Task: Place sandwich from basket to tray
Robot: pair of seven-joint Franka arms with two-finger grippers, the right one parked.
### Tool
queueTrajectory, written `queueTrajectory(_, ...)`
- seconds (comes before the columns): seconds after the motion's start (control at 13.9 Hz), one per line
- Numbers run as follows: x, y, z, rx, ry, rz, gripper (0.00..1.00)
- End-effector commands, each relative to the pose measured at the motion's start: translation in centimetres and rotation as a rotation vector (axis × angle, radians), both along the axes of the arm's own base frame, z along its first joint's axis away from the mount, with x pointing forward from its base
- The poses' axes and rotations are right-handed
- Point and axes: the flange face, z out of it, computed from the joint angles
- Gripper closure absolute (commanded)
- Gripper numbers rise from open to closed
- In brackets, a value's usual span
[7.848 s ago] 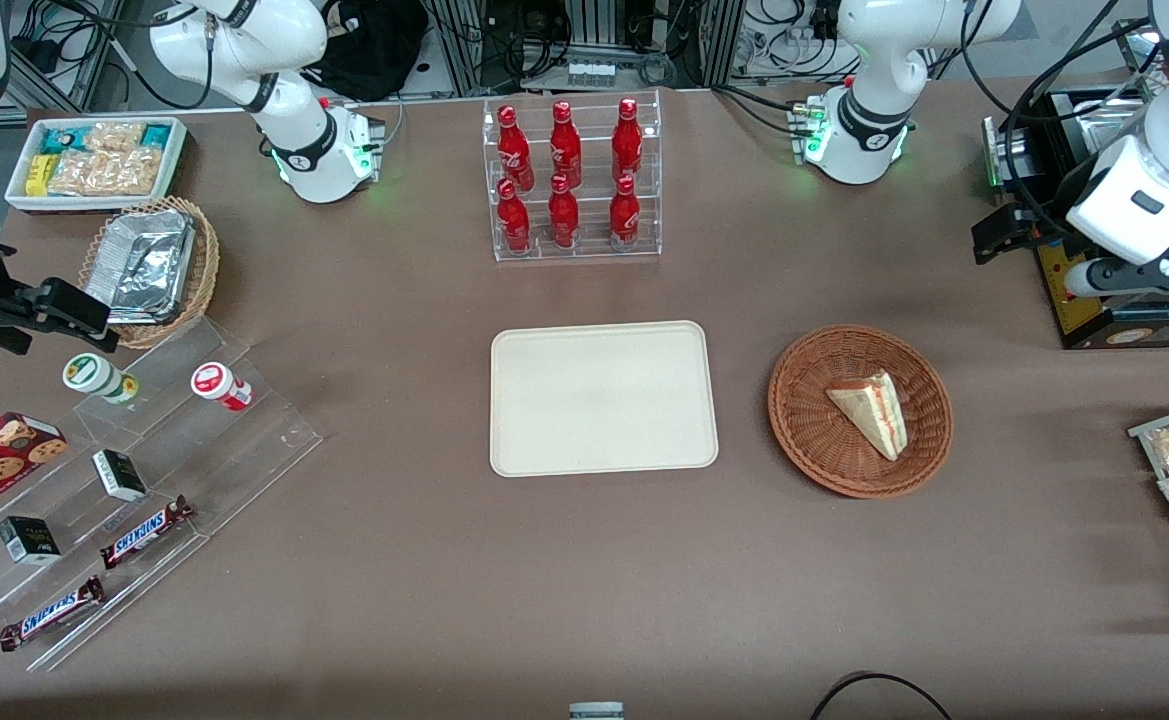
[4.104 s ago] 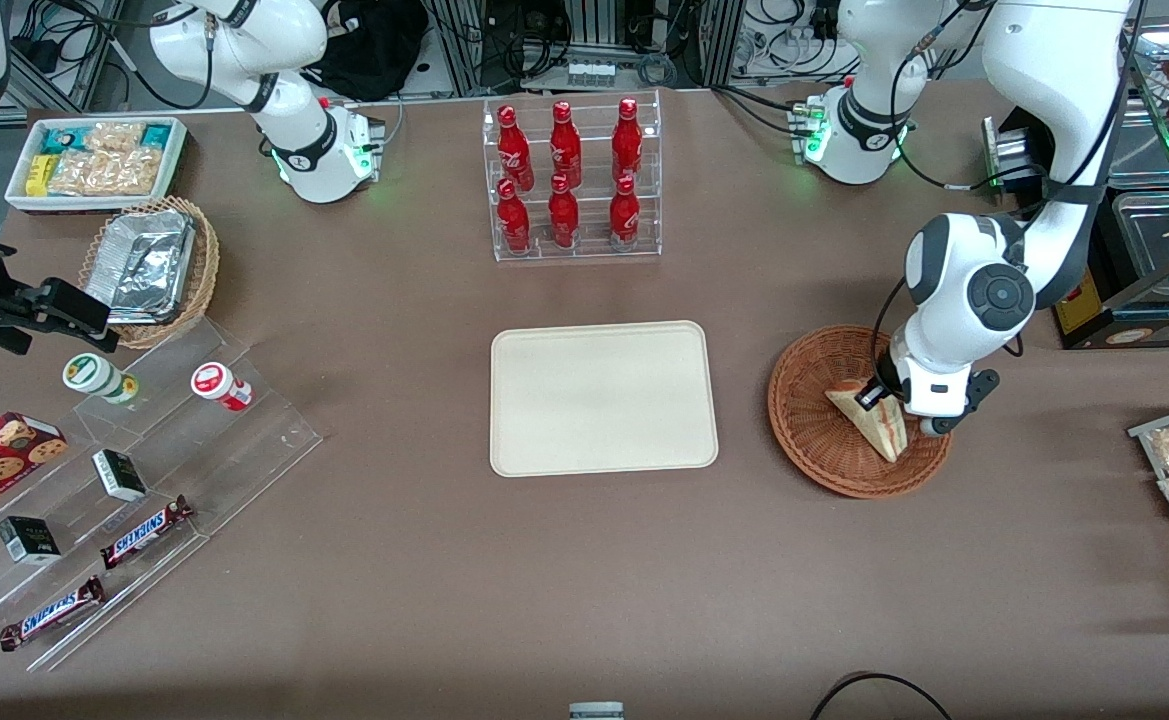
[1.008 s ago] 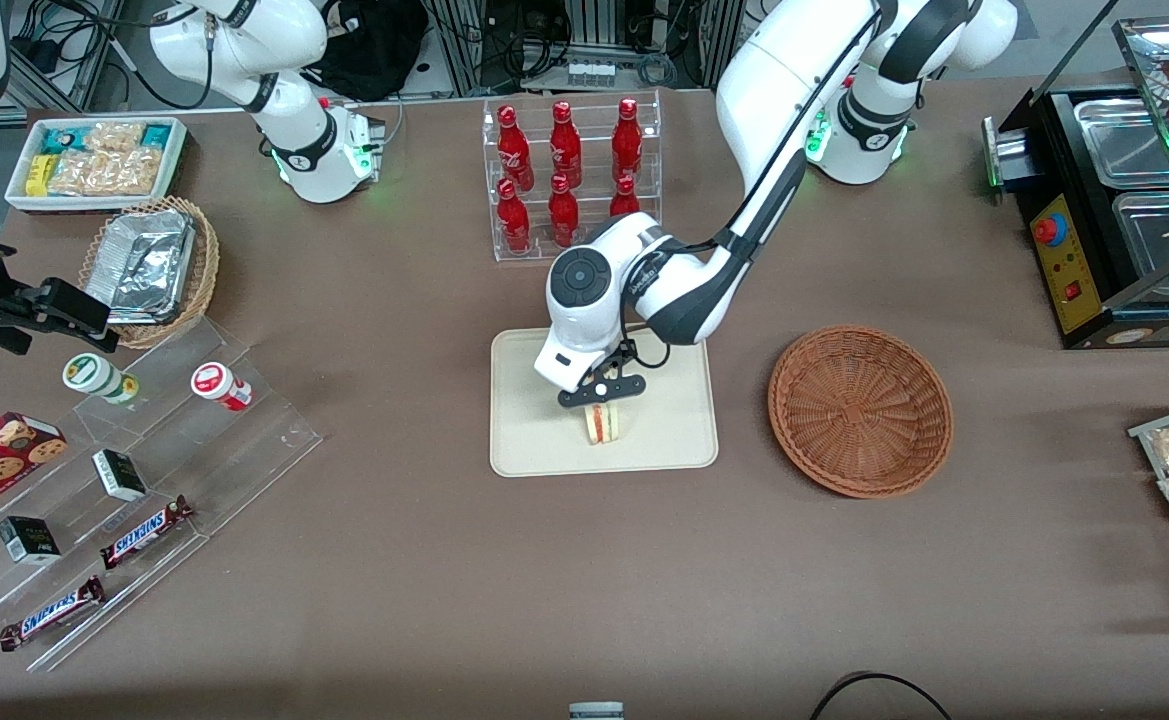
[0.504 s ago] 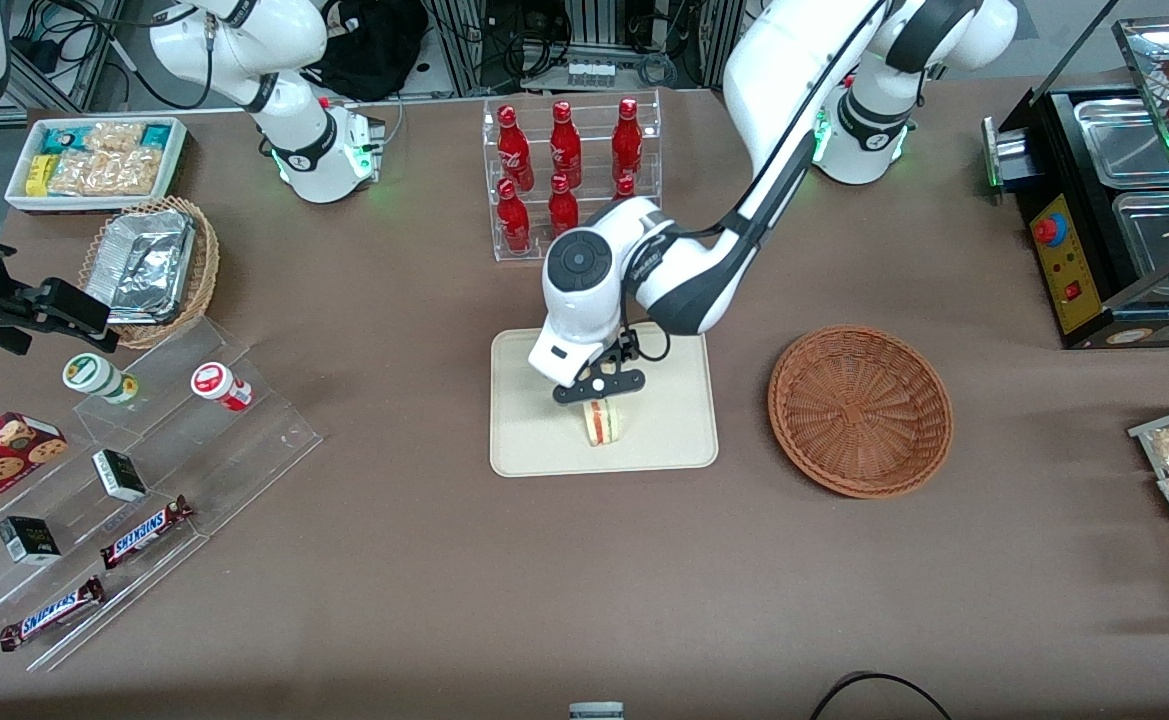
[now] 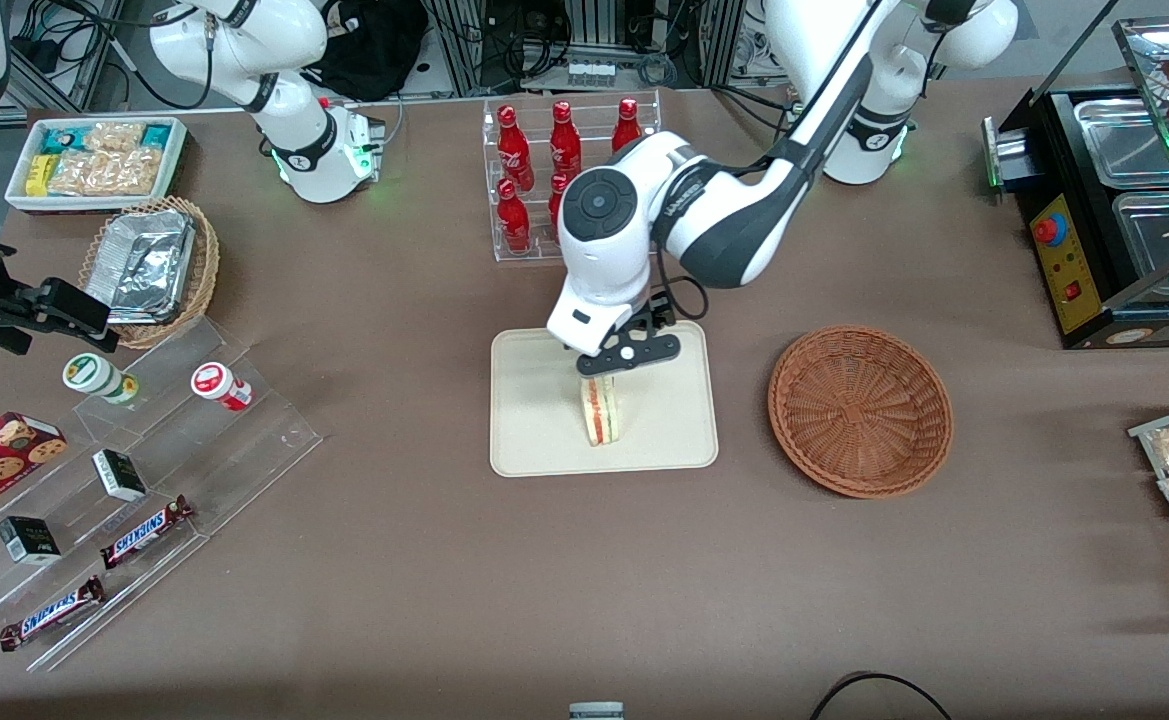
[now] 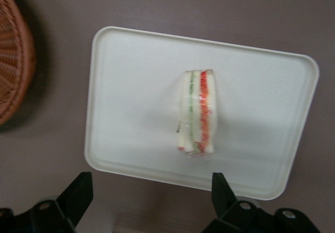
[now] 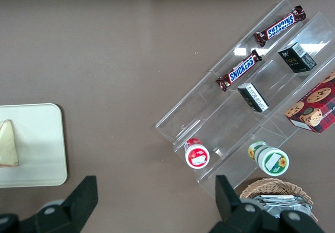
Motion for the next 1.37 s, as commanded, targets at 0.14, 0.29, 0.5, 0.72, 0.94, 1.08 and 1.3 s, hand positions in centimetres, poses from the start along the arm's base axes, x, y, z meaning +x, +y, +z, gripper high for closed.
queueTrajectory(0.14, 2.1, 6.6, 2.0, 0.083, 0.041, 0.008, 0.00)
queueTrajectory(0.29, 2.8, 10.4, 2.0, 0.091, 0.053, -0.025, 0.00)
queueTrajectory(0.5, 5.1, 16.4, 2.7, 0.055, 0.064, -0.045, 0.00)
queueTrajectory(0.72, 6.3, 21.4, 3.5, 0.025, 0.098, -0.088, 0.00)
queueTrajectory(0.94, 6.4, 27.3, 5.0, -0.013, 0.113, -0.120, 0.00)
queueTrajectory(1.08, 6.0, 31.0, 6.9, -0.029, 0.122, -0.126, 0.00)
queueTrajectory(1.3, 5.3, 35.5, 9.4, -0.066, 0.170, -0.166, 0.00)
